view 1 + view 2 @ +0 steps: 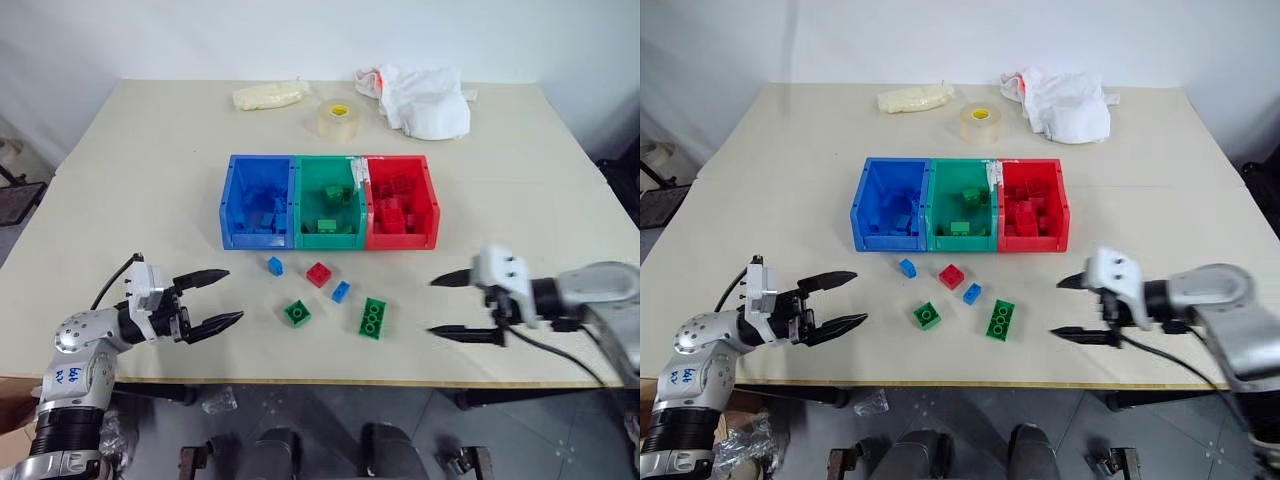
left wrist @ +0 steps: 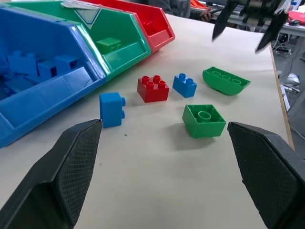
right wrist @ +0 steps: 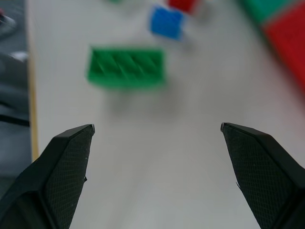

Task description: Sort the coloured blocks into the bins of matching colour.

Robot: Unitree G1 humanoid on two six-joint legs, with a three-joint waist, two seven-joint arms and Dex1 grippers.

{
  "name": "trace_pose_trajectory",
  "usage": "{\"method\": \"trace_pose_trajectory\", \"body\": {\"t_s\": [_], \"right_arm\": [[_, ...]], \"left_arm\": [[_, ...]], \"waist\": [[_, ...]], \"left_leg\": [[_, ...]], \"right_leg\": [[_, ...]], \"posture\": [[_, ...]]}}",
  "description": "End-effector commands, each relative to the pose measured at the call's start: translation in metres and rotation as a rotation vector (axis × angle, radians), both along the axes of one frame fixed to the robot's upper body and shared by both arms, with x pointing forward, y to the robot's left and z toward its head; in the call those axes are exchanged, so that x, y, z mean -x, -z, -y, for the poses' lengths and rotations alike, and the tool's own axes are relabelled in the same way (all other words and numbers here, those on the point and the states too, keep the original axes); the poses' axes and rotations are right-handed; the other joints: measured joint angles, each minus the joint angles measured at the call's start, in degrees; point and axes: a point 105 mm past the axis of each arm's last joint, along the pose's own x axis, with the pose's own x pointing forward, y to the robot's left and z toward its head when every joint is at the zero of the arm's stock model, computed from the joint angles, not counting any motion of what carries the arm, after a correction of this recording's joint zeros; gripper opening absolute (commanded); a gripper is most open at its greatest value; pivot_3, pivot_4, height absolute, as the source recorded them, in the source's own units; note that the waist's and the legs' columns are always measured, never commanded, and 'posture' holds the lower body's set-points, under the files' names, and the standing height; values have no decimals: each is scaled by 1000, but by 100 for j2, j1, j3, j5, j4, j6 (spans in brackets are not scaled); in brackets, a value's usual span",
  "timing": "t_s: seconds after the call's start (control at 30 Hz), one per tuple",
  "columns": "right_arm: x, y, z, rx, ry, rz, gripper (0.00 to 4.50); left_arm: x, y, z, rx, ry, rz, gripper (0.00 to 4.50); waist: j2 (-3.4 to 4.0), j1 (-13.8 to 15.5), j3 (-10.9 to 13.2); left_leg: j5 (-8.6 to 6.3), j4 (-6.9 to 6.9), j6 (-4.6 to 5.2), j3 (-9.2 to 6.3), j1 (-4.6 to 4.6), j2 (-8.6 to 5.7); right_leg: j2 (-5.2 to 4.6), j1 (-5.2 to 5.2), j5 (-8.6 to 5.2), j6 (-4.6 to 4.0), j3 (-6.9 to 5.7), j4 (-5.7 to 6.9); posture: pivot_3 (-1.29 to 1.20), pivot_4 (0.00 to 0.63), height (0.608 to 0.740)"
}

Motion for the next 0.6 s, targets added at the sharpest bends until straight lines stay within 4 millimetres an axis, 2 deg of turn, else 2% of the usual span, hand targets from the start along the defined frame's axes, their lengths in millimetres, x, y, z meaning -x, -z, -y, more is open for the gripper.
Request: {"method": "trace_pose_trajectory", "body": {"t_s": [0.03,0.13,0.23,0.53,0.6], "right_arm": [[-10,2,-23,-5,-36,18,4448],[-17,10,-40,-8,-78,10,4448],[-19,16,-50,-8,-107,-2,4448],[-15,31,-55,15,-146,-45,4448],[-15,29,-57,0,-146,-39,4070]], "left_arm": [[4,-10,1,7,3,45,4500],[7,-10,0,9,-11,50,4500],[10,-10,0,13,-28,50,4500],[18,-6,-1,24,-63,39,4500],[17,-5,0,27,-65,38,4500]], "waist": [[0,5,0],[0,1,0],[0,2,0],[0,-11,0],[0,-10,0]], "left_leg": [[0,0,0,-2,0,-2],[0,1,0,-6,-1,-4],[0,0,0,-10,-2,-5],[0,-1,0,-10,0,-6],[0,-1,0,-10,0,-6]], "right_leg": [[-1,0,0,0,0,2],[-1,1,0,0,0,2],[-1,-1,0,0,-2,4],[0,0,0,0,-2,5],[0,0,0,0,-2,5]], "posture": [[0,150,740],[0,150,740],[0,150,740],[0,150,740],[0,150,740]]}}
